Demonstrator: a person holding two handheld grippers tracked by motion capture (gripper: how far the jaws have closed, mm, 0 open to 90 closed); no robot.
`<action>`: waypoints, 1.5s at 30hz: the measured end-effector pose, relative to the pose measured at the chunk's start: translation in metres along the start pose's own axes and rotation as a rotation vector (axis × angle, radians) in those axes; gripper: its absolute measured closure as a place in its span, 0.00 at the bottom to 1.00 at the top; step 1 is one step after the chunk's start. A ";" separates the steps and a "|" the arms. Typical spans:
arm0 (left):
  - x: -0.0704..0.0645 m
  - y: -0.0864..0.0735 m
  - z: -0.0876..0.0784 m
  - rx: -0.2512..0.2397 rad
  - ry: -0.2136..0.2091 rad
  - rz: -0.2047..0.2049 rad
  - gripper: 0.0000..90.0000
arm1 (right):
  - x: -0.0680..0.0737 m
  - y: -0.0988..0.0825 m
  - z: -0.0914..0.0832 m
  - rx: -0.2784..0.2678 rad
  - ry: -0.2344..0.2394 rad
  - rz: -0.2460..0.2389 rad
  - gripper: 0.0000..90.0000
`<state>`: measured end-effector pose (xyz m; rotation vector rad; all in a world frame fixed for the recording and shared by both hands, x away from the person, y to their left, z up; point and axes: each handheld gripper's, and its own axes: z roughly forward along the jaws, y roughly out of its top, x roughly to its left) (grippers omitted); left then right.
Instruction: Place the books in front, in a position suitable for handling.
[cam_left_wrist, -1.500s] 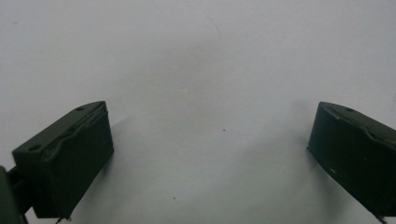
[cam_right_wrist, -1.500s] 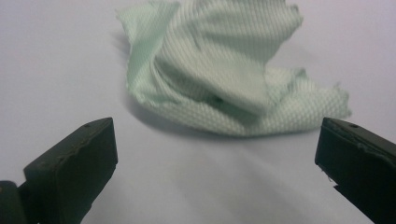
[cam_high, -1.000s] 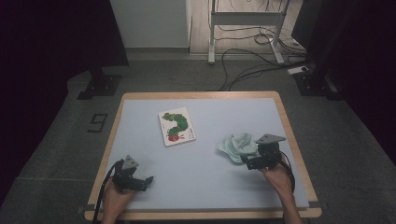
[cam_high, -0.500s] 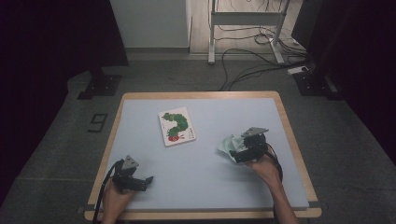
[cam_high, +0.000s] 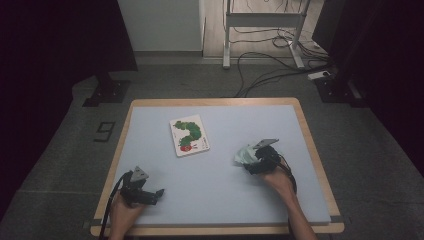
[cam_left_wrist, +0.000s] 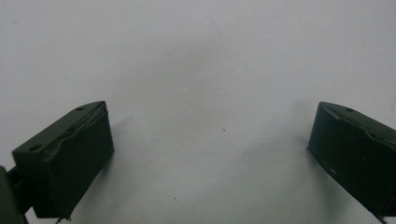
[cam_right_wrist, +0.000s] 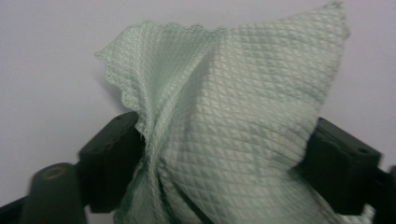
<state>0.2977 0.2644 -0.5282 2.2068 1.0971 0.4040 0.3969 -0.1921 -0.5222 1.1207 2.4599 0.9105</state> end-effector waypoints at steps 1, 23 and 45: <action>0.000 0.000 0.000 0.000 0.000 0.000 0.00 | -0.001 0.000 -0.002 0.003 -0.005 0.008 0.31; 0.000 0.000 0.000 0.000 0.002 -0.002 0.00 | -0.001 0.001 -0.017 0.037 0.011 0.002 0.80; 0.000 0.000 0.000 0.000 0.003 -0.004 0.00 | -0.001 -0.033 -0.110 -0.059 -0.025 -0.008 0.80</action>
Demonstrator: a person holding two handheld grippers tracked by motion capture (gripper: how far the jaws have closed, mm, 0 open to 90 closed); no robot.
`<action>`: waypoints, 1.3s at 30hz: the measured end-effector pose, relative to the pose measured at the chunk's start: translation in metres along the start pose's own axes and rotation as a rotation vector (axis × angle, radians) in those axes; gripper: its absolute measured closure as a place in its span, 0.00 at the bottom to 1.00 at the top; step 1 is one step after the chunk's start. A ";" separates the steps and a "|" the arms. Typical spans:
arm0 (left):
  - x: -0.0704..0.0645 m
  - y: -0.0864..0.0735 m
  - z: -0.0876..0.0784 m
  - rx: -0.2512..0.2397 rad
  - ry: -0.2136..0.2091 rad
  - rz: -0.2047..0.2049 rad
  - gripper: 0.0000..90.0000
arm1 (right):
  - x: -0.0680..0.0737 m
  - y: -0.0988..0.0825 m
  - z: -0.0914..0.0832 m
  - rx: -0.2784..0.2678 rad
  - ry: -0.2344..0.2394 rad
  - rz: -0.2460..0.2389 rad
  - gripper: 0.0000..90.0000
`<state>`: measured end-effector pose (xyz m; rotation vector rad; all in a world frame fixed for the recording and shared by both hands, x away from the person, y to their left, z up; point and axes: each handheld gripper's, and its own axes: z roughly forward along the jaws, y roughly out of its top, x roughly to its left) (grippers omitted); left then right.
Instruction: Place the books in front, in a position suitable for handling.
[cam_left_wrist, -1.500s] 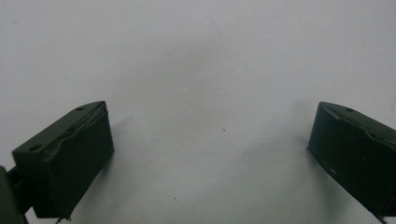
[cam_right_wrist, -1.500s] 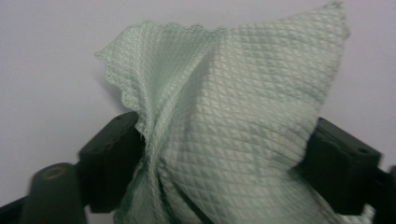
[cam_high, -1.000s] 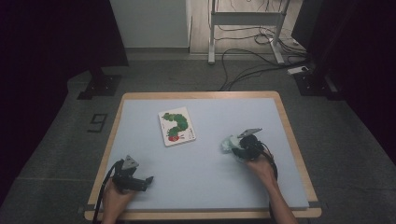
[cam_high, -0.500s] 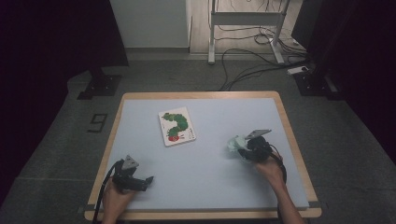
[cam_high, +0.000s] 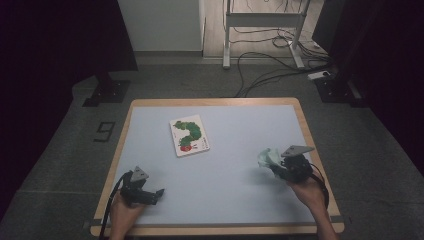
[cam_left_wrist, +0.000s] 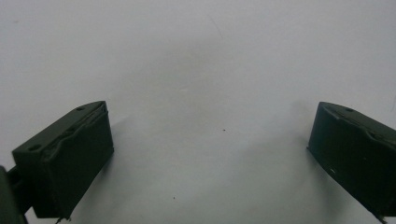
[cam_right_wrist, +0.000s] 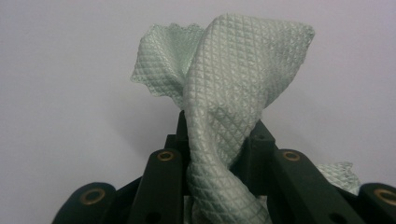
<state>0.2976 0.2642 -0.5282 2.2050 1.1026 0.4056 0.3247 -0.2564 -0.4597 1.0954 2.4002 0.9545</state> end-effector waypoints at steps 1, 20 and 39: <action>0.000 0.000 0.000 0.000 0.000 0.000 0.00 | 0.000 0.000 0.000 0.000 0.000 0.000 0.80; 0.000 0.000 0.000 -0.001 0.004 -0.004 0.00 | -0.001 -0.072 0.002 0.035 -0.070 0.067 0.78; 0.000 0.000 0.000 0.001 0.003 -0.003 0.00 | 0.000 -0.059 -0.012 -0.033 -0.092 0.071 0.21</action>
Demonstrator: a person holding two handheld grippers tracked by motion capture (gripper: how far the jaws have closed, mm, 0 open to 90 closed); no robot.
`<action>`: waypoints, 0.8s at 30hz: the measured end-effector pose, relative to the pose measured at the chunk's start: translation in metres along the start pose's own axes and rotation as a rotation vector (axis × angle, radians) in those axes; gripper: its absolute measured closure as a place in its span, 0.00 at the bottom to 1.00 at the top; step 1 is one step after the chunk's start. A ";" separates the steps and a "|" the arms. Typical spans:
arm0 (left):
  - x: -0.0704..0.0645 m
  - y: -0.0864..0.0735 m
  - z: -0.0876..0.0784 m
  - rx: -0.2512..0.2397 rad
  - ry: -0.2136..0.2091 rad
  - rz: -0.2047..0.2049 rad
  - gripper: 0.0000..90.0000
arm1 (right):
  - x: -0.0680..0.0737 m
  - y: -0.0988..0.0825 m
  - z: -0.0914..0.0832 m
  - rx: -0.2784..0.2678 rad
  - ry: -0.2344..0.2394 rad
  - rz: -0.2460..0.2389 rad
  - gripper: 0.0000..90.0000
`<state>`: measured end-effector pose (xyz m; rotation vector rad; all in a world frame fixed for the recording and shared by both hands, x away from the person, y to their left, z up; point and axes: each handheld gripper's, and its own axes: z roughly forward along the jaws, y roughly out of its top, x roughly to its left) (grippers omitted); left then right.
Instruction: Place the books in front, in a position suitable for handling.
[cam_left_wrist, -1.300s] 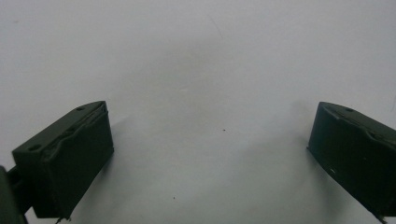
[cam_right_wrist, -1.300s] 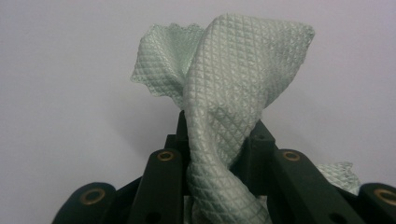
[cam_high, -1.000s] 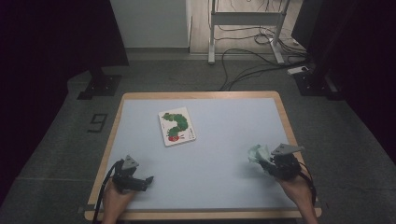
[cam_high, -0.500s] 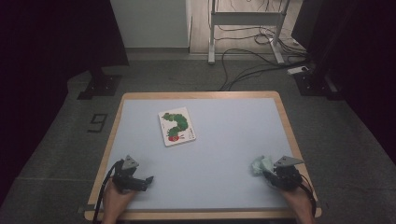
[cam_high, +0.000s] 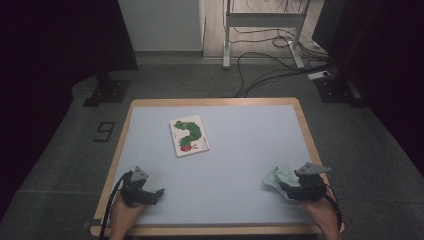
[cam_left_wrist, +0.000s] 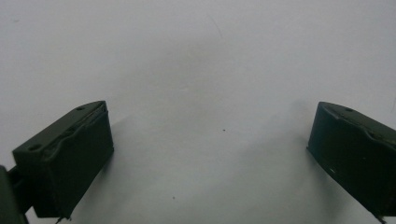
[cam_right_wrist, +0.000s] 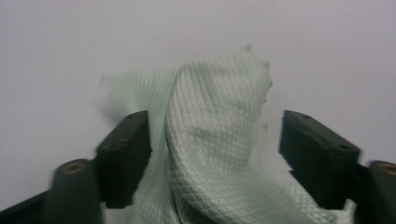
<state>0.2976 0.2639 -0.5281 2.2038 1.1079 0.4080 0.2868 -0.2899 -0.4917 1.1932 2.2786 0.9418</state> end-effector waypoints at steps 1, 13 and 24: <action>0.000 0.000 0.000 0.000 0.000 0.000 0.00 | 0.000 0.000 0.000 0.000 0.000 0.000 0.21; 0.000 0.001 0.000 0.000 -0.006 0.006 0.00 | 0.018 0.029 0.009 -0.094 0.018 -0.030 0.00; -0.006 0.015 0.008 -0.023 -0.052 0.084 0.00 | 0.037 0.052 0.026 -0.112 0.072 -0.072 0.00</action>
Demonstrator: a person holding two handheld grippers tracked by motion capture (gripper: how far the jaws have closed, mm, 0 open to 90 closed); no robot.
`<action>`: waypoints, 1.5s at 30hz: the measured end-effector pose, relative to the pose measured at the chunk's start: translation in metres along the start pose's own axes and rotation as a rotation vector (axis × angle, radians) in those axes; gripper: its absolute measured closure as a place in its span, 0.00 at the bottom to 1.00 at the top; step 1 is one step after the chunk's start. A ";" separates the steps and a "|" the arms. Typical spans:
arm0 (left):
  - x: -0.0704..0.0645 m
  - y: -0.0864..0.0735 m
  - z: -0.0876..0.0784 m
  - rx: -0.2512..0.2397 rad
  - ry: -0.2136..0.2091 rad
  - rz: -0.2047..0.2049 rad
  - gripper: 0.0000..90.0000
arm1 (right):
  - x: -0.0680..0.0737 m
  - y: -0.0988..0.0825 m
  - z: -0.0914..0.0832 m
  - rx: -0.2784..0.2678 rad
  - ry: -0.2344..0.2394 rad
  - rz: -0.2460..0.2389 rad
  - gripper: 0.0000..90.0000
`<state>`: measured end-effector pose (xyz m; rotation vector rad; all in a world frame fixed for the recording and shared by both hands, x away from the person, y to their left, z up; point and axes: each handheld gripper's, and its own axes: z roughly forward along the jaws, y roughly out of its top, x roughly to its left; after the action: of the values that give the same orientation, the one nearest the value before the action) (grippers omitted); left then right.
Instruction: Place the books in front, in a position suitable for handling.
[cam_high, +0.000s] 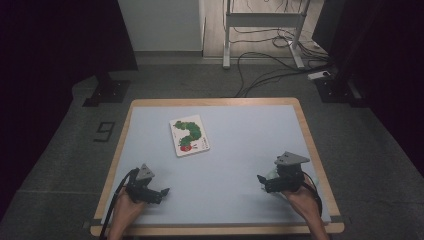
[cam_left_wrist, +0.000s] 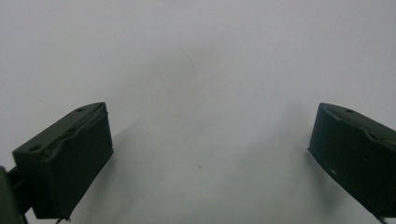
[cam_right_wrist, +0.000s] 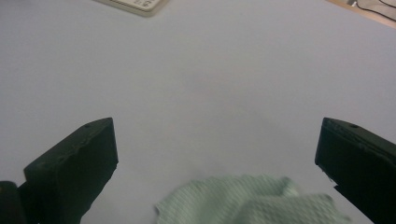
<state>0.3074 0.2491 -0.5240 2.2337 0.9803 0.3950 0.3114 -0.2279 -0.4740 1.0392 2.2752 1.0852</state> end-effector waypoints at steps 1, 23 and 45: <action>0.001 0.004 0.001 -0.006 -0.001 -0.003 0.00 | 0.001 0.000 0.002 -0.002 0.007 0.003 0.00; 0.015 0.049 0.012 -0.063 -0.039 0.027 0.00 | 0.024 0.031 0.056 0.021 0.079 -0.059 0.00; 0.024 0.074 0.046 -0.050 -0.065 0.062 0.02 | 0.040 0.061 0.133 0.067 0.130 -0.144 0.01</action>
<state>0.3869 0.2089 -0.5073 2.2215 0.8599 0.3685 0.3962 -0.1074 -0.5091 0.8360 2.4622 1.0510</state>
